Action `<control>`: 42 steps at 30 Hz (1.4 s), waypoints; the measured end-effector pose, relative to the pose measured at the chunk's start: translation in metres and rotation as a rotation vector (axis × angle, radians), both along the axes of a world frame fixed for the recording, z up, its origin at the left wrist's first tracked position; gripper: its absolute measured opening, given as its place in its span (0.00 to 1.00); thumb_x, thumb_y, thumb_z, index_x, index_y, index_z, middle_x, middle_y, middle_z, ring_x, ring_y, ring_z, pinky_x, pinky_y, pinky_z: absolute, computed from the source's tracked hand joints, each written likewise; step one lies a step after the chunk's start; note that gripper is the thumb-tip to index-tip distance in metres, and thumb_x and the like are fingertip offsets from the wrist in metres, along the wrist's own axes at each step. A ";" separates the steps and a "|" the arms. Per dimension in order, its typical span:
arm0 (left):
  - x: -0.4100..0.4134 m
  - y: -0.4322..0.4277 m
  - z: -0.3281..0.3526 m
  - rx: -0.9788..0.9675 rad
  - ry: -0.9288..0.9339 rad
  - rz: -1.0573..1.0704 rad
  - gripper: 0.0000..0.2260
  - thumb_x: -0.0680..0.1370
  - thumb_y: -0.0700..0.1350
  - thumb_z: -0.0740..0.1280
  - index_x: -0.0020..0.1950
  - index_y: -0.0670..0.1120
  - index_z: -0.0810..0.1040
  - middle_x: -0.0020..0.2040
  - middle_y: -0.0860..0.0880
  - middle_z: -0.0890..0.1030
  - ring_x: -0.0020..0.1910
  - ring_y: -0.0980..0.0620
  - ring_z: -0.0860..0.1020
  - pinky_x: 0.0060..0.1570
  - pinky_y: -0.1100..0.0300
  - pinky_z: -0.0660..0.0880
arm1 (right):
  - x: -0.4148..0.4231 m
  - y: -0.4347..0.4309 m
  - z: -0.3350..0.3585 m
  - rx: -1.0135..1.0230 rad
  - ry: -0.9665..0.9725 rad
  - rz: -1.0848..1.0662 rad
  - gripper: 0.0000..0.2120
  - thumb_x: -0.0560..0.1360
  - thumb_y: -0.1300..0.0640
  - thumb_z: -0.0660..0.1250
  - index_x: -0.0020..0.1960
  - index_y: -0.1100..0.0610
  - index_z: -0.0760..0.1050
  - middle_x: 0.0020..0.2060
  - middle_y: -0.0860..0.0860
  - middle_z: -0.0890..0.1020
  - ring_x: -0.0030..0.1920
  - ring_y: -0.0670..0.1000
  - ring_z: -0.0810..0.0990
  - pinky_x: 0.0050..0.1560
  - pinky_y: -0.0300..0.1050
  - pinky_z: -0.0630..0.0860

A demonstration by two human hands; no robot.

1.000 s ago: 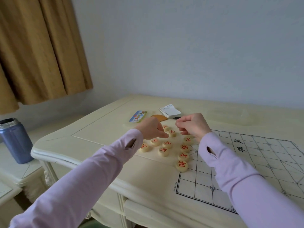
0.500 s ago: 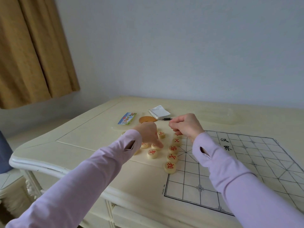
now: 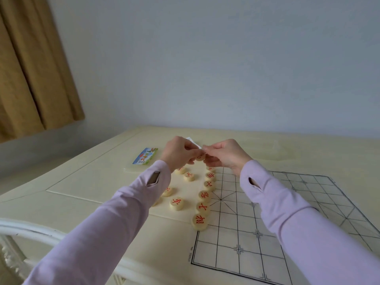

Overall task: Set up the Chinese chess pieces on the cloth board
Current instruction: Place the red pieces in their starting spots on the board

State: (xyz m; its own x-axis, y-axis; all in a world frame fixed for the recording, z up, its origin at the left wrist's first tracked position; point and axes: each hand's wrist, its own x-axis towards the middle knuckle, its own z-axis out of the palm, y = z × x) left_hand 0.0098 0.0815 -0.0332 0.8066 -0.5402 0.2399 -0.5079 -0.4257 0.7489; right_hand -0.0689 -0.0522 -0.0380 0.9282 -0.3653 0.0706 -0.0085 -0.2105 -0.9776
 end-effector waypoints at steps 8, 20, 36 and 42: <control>0.018 -0.034 -0.005 -0.424 0.277 0.020 0.09 0.79 0.41 0.64 0.52 0.37 0.80 0.40 0.47 0.82 0.36 0.51 0.81 0.48 0.58 0.80 | 0.024 -0.033 0.005 0.104 -0.009 -0.097 0.10 0.72 0.66 0.70 0.51 0.71 0.77 0.39 0.59 0.81 0.35 0.52 0.81 0.38 0.37 0.81; 0.046 -0.042 -0.018 -0.537 0.060 0.278 0.11 0.80 0.39 0.58 0.56 0.40 0.78 0.45 0.46 0.80 0.32 0.55 0.76 0.31 0.71 0.76 | 0.060 -0.060 -0.024 0.028 0.274 -0.247 0.19 0.65 0.64 0.77 0.51 0.71 0.77 0.45 0.61 0.83 0.42 0.59 0.84 0.48 0.53 0.82; 0.002 -0.004 0.016 0.039 0.203 -0.072 0.16 0.78 0.51 0.65 0.49 0.38 0.81 0.40 0.46 0.82 0.30 0.56 0.80 0.33 0.69 0.78 | 0.001 -0.012 0.005 0.123 0.170 0.073 0.10 0.69 0.67 0.73 0.49 0.68 0.79 0.39 0.58 0.84 0.37 0.52 0.83 0.41 0.40 0.82; -0.030 0.036 0.011 0.101 0.205 -0.076 0.14 0.78 0.49 0.65 0.52 0.39 0.81 0.39 0.48 0.81 0.24 0.62 0.77 0.28 0.72 0.75 | -0.047 0.022 0.005 0.063 0.265 0.198 0.03 0.70 0.68 0.71 0.43 0.65 0.80 0.32 0.53 0.84 0.31 0.48 0.83 0.36 0.38 0.81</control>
State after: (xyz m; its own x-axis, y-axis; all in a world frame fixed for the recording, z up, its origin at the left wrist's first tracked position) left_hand -0.0199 0.1171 -0.0227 0.7887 -0.6145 0.0171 -0.3835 -0.4700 0.7950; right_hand -0.1159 -0.0299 -0.0333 0.9648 -0.1717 -0.1991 -0.2285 -0.1732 -0.9580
